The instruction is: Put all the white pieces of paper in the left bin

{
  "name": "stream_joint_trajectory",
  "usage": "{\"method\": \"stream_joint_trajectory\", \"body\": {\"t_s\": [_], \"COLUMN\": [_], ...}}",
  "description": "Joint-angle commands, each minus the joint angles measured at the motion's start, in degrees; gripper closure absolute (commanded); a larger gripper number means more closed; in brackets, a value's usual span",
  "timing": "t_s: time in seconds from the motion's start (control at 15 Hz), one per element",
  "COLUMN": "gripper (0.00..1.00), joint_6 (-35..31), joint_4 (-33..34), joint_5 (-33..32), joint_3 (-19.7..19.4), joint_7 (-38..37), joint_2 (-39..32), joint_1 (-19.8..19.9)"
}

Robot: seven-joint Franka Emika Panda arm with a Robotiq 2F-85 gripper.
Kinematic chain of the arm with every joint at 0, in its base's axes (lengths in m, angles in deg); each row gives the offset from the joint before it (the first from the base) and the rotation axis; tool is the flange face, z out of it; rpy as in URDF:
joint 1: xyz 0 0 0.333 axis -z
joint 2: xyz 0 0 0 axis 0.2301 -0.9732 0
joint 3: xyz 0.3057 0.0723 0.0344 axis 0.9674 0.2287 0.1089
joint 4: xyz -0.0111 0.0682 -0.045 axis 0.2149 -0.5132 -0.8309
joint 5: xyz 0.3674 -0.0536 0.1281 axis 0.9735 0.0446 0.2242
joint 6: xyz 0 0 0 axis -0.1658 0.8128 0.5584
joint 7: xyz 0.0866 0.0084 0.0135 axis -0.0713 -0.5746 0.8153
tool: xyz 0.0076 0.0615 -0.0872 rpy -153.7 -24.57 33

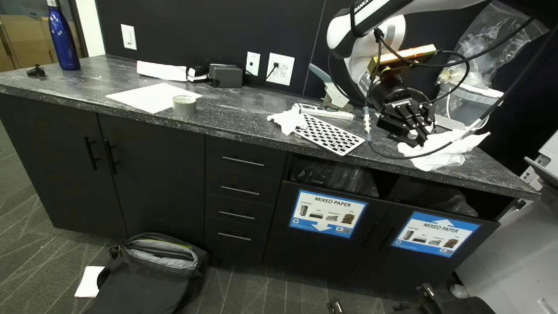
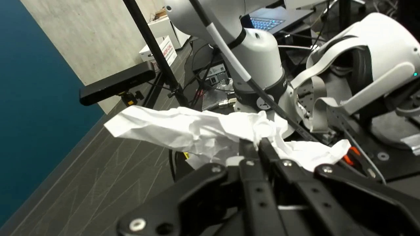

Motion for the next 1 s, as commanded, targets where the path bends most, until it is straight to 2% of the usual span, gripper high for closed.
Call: {"method": "stream_joint_trajectory", "body": {"t_s": [0.0, 0.2, 0.4, 0.73, 0.93], "gripper": [0.93, 0.92, 0.92, 0.92, 0.92], "joint_6": [-6.49, -15.14, -29.28, -52.88, -67.24], "joint_4": [-14.21, -23.92, -34.09, -50.51, -57.18], "joint_5": [3.48, 8.81, 13.76, 12.4, 12.2], "joint_3": [5.7, 8.04, 8.64, 8.47, 8.23], "joint_7": [4.17, 6.71, 7.23, 6.57, 6.57], "joint_2": [7.82, 10.96, 13.93, 20.44, 21.05], "joint_1": [4.76, 7.1, 8.11, 7.91, 8.49]}}
